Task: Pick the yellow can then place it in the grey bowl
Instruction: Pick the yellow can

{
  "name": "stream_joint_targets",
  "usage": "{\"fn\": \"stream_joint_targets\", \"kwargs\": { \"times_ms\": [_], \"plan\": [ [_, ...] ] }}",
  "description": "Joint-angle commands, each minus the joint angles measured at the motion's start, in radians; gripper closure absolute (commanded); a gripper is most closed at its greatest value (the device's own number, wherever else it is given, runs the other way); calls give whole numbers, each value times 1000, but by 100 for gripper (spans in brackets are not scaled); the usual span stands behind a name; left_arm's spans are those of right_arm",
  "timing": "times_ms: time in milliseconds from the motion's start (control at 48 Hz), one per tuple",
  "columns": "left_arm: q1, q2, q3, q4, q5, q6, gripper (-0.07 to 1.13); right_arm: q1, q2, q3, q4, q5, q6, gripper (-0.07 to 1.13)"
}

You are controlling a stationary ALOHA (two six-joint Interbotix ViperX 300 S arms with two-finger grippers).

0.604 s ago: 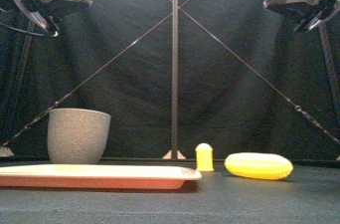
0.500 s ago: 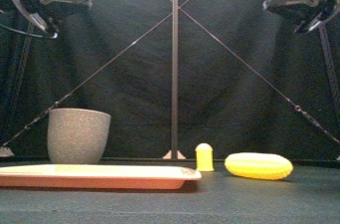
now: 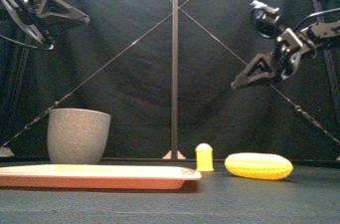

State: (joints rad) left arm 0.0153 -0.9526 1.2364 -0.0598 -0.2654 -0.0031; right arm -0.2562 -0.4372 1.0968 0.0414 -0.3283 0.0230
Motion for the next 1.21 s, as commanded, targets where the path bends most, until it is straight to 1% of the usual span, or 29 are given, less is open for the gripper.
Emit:
{"fn": "stream_joint_targets", "kwargs": {
  "times_ms": [21,146,188,229,479,625,729,979,1208],
  "plan": [
    [2,5,-21,-5,-2,2,107,-12,74,-48,8,-37,0,41],
    [2,5,-21,-5,-2,0,107,-14,149,-72,71,-77,-2,9],
    [0,5,-21,-5,0,0,107,-17,172,-81,92,-81,-6,1],
    [2,5,-21,-5,-2,0,107,-18,193,-92,104,-84,-12,-2],
    [2,5,-20,-3,-2,2,107,-23,341,-155,95,-87,-12,0],
    [2,5,-17,-3,0,2,107,-23,436,-199,54,-75,-6,0],
    [2,5,-17,-2,0,3,107,-29,482,-219,48,-74,-2,0],
    [8,5,-15,0,-2,5,107,-34,543,-255,43,-74,-2,0],
    [14,5,-11,0,-2,3,107,-44,569,-262,49,-72,0,6]
  ]
}}
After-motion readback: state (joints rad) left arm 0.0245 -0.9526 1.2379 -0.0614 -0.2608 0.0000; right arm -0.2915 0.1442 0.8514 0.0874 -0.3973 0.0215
